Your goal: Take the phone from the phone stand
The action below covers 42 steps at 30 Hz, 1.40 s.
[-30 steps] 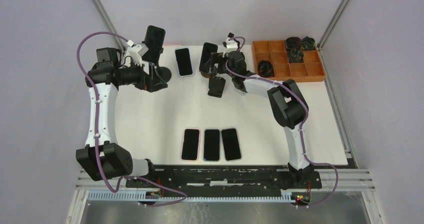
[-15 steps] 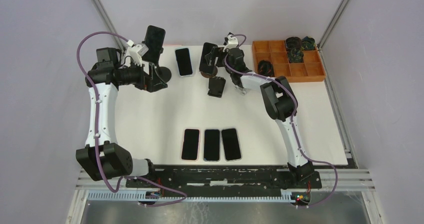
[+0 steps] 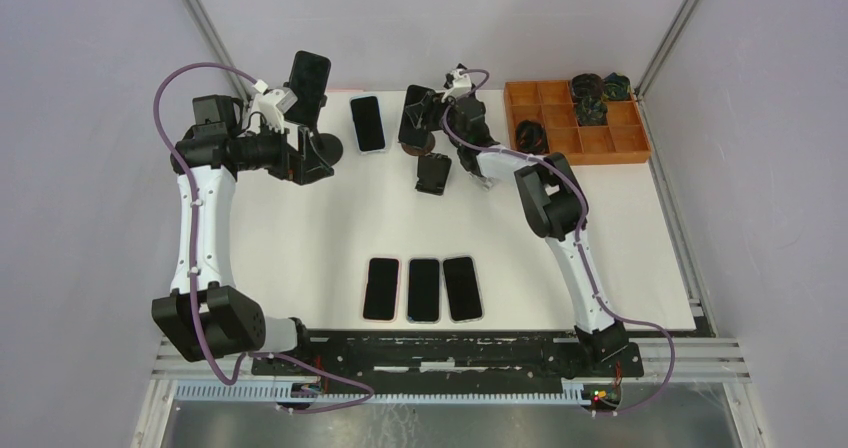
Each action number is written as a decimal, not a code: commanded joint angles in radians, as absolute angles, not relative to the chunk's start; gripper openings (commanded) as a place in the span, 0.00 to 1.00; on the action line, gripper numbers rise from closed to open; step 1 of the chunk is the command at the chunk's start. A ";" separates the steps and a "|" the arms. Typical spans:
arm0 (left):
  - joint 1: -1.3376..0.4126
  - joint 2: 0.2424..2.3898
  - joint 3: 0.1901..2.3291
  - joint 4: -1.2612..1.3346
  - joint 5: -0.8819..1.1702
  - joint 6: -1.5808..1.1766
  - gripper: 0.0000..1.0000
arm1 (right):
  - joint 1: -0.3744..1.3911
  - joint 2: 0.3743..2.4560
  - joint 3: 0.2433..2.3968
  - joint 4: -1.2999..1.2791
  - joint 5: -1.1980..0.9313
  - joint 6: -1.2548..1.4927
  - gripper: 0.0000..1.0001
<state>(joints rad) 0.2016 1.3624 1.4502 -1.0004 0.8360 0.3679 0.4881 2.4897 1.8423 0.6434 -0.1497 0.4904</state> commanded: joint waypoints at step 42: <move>0.207 1.240 1.444 -1.028 0.795 0.422 1.00 | 0.528 2.074 1.737 0.800 -0.281 0.525 0.00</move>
<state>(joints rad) 0.2016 1.2854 1.4345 -1.0237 0.7872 0.3962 0.5179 2.2459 1.6646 0.6819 -0.2291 0.4679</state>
